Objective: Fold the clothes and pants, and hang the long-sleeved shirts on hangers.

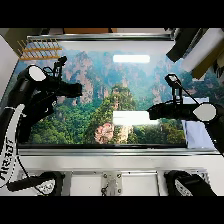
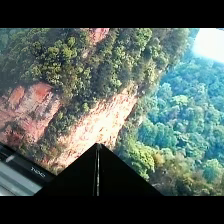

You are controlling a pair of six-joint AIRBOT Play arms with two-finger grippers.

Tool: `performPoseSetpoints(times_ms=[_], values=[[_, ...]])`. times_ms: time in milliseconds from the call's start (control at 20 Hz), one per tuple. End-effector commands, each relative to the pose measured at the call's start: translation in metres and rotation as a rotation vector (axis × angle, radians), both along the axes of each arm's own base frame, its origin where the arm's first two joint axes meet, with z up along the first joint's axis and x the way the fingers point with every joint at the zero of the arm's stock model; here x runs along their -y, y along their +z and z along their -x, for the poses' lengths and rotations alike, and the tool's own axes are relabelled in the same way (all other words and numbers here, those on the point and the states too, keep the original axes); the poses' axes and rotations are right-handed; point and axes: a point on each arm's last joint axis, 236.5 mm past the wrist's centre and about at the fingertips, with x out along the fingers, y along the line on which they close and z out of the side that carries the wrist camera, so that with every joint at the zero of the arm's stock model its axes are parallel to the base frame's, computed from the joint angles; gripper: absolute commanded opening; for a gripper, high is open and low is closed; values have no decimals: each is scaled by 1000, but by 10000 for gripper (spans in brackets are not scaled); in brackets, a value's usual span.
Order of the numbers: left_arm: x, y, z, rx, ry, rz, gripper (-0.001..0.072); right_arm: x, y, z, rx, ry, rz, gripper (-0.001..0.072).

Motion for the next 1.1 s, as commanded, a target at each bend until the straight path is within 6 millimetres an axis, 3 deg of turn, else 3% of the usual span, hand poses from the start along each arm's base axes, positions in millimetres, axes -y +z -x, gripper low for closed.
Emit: performPoseSetpoints(times_ms=[0, 650, 850, 900, 950, 1000, 1050], values=[[0, 0, 0, 0, 0, 0, 10, 0, 0, 0, 0, 0, 0, 13], [-2, 0, -4, 18, 4, -8, 10, 0, 0, 0, 0, 0, 0, 13], [-30, 16, -22, 66, 66, -11, 11, 0, 0, 0, 0, 0, 0, 13], [-44, 25, -28, 92, 75, -18, 109, 0, 0, 0, 0, 1, 0, 13], [-59, 33, -33, 123, 71, -33, 531, 0, 0, 0, 0, 1, 0, 13], [-75, 42, -40, 154, 85, -46, 712, 0, 0, 0, 0, 0, 0, 13], [-99, 48, -46, 182, 117, -84, 713, 0, 0, 0, 0, 0, 0, 13]])
